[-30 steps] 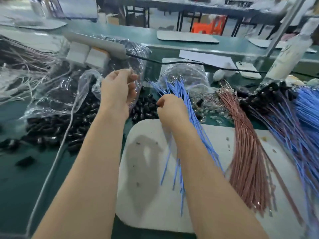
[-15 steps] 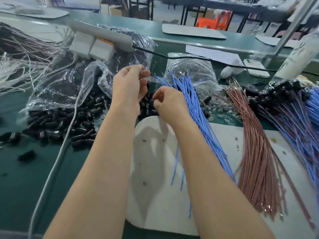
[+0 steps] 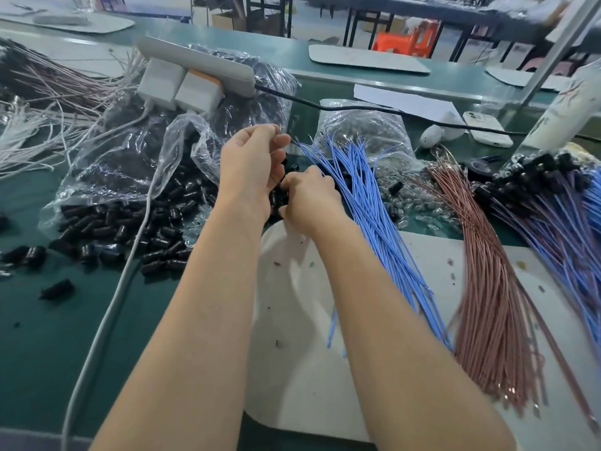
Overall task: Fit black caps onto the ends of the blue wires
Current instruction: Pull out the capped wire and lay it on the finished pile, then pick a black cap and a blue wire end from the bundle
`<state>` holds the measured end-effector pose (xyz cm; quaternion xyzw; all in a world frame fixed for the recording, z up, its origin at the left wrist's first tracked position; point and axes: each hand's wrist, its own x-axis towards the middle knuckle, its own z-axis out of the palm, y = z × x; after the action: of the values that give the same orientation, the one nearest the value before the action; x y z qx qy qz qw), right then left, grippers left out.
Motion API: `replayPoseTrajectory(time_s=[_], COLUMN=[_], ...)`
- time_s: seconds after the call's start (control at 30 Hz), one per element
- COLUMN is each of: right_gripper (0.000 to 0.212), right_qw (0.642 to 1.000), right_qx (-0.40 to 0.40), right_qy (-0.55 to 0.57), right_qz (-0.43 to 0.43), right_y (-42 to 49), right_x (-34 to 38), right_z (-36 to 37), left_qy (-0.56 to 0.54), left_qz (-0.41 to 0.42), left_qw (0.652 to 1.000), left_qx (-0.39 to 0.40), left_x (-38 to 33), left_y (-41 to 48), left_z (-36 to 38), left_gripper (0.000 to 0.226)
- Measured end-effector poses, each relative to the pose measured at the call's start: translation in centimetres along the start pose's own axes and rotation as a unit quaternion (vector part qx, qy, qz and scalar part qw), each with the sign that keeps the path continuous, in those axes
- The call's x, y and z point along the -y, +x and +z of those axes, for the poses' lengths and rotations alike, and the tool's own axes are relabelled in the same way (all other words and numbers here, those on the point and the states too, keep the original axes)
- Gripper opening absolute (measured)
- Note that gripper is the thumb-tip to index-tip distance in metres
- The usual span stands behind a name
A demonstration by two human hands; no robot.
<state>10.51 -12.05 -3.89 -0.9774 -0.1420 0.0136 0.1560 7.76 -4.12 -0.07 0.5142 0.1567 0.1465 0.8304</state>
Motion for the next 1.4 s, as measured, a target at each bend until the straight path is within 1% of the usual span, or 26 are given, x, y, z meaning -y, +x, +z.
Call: replayPoseTrajectory(time_s=[0.13, 0.23, 0.33, 0.4, 0.47, 0.5, 0.57, 0.67, 0.73, 0.8, 0.87, 0.93, 1.0, 1.03, 1.07, 1.1, 1.13, 1.2, 1.3, 1.4], right_gripper=[0.023, 0.023, 0.028, 0.027, 0.024, 0.020, 0.013, 0.026, 0.024, 0.025, 0.028, 0.029, 0.029, 0.027, 0.027, 0.028, 0.030, 0.031, 0.030, 0.026], right_qw=[0.998, 0.995, 0.986, 0.971, 0.951, 0.939, 0.914, 0.881, 0.869, 0.862, 0.857, 0.868, 0.911, 0.938, 0.961, 0.976, 0.984, 0.989, 0.990, 0.988], right_qx=[-0.059, -0.077, -0.082, -0.112, -0.138, -0.144, -0.146, -0.145, -0.141, -0.132, -0.129, -0.140, -0.143, -0.126, -0.090, -0.046, -0.007, 0.024, 0.024, 0.013], right_qy=[0.035, 0.057, 0.143, 0.210, 0.275, 0.311, 0.378, 0.446, 0.469, 0.484, 0.493, 0.467, 0.374, 0.310, 0.246, 0.187, 0.139, 0.090, 0.085, 0.111], right_qz=[0.005, 0.011, 0.033, 0.030, 0.022, 0.019, 0.022, 0.061, 0.074, 0.073, 0.079, 0.092, 0.097, 0.093, 0.092, 0.098, 0.106, 0.112, 0.108, 0.107], right_y=[0.0, 0.1, 0.3, 0.1, -0.4, -0.9, -1.9, -3.4, -4.3, -5.1, -5.7, -6.0, -6.1, -6.2, -6.2, -6.3, -6.3, -6.3, -6.3, -6.5], right_x=[-0.1, -0.2, -0.5, -1.1, -2.1, -2.8, -4.5, -7.4, -9.0, -10.3, -11.2, -11.8, -12.2, -12.3, -12.2, -12.0, -11.8, -11.2, -10.6, -10.7], right_z=[0.7, 1.1, 0.2, -1.2, -2.9, -3.8, -5.4, -6.7, -6.8, -6.6, -6.1, -5.6, -5.0, -4.7, -4.6, -4.4, -4.2, -4.1, -4.1, -4.4], left_qy=[0.001, 0.005, 0.012, 0.019, 0.048, 0.073, 0.131, 0.210, 0.231, 0.244, 0.248, 0.234, 0.187, 0.152, 0.115, 0.081, 0.055, 0.025, -0.006, -0.076], left_qz=[-0.002, 0.001, 0.005, 0.009, 0.019, 0.027, 0.038, 0.025, 0.007, -0.004, -0.013, -0.027, -0.048, -0.055, -0.060, -0.062, -0.062, -0.067, -0.105, -0.144], left_qw=[1.000, 1.000, 1.000, 1.000, 0.999, 0.997, 0.989, 0.961, 0.944, 0.935, 0.935, 0.946, 0.966, 0.975, 0.982, 0.987, 0.990, 0.992, 0.992, 0.985], left_qx=[0.003, 0.002, -0.004, -0.010, -0.010, 0.001, 0.056, 0.179, 0.236, 0.257, 0.254, 0.224, 0.175, 0.154, 0.137, 0.126, 0.117, 0.104, 0.075, 0.052], left_x=[0.1, 0.2, 0.3, 0.6, 1.0, 1.3, 1.9, 3.1, 3.9, 4.7, 5.6, 6.4, 7.0, 7.2, 7.3, 7.3, 7.2, 7.1, 7.1, 7.1], left_y=[0.0, 0.1, 0.1, 0.0, -0.1, -0.2, -0.6, -1.7, -2.6, -3.4, -3.8, -3.9, -3.7, -3.5, -3.3, -3.0, -2.8, -2.4, -2.1, -1.9], left_z=[0.0, 0.0, 0.0, 0.1, 0.5, 0.9, 2.0, 4.0, 5.1, 5.8, 6.2, 6.3, 5.9, 5.7, 5.4, 5.1, 4.9, 4.6, 4.5, 4.3], left_gripper=[0.009, 0.009, 0.011, 0.013, 0.016, 0.017, 0.021, 0.029, 0.023, 0.013, 0.007, 0.006, 0.005, 0.005, 0.005, 0.004, 0.005, 0.008, 0.015, 0.018])
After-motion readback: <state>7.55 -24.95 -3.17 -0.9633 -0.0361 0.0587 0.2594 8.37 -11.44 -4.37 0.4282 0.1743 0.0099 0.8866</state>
